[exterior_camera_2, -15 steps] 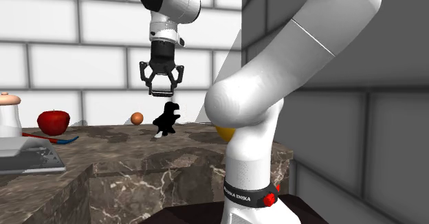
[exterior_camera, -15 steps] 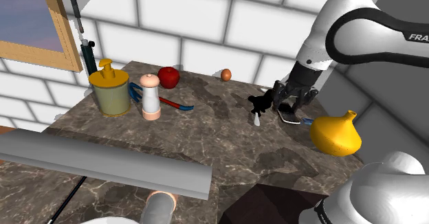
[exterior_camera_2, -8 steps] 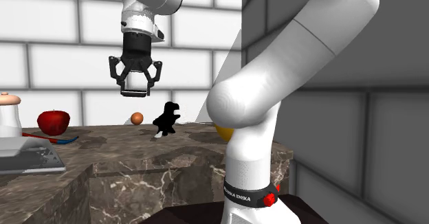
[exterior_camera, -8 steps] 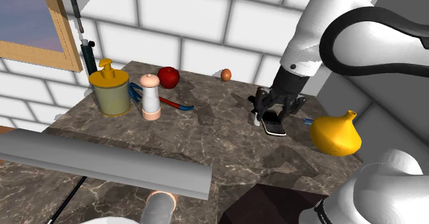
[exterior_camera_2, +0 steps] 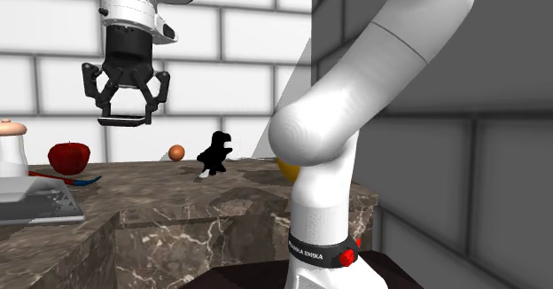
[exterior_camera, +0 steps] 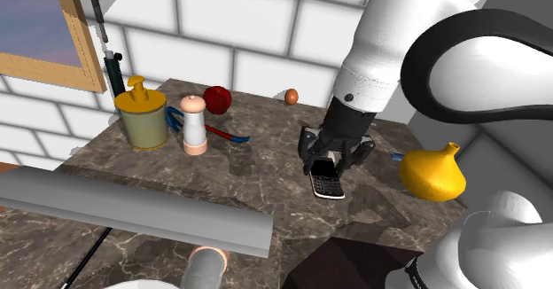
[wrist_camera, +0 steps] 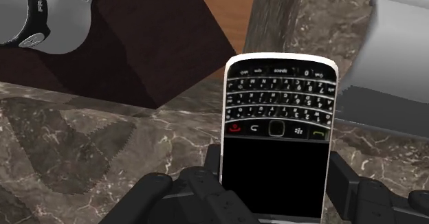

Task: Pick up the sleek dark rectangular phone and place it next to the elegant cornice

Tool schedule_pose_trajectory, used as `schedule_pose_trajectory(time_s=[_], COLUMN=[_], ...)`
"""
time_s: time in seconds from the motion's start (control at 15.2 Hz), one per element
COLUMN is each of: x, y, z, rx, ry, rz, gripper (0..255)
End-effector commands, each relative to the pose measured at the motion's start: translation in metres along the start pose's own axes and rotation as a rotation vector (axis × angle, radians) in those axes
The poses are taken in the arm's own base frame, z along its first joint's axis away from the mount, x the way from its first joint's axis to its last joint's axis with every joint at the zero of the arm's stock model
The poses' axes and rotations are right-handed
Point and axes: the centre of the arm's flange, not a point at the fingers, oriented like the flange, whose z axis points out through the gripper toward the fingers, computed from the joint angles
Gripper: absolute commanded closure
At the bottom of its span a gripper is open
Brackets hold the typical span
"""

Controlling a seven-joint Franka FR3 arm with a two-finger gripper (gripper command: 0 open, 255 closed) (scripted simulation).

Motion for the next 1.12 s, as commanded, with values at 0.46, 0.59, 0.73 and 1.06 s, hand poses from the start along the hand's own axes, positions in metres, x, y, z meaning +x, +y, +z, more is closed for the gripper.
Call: schedule_pose_trajectory(time_s=[0.46,0.59,0.73,1.06], x=[-0.077,-0.094,-0.096,-0.095], y=[-0.092,-0.112,-0.114,-0.113], z=[0.009,0.011,0.016,0.043], rx=[0.0,0.0,0.0,0.0], ry=[-0.001,-0.001,-0.001,-0.001], rz=[0.001,0.001,0.001,0.001], gripper=[255,255,255,255])
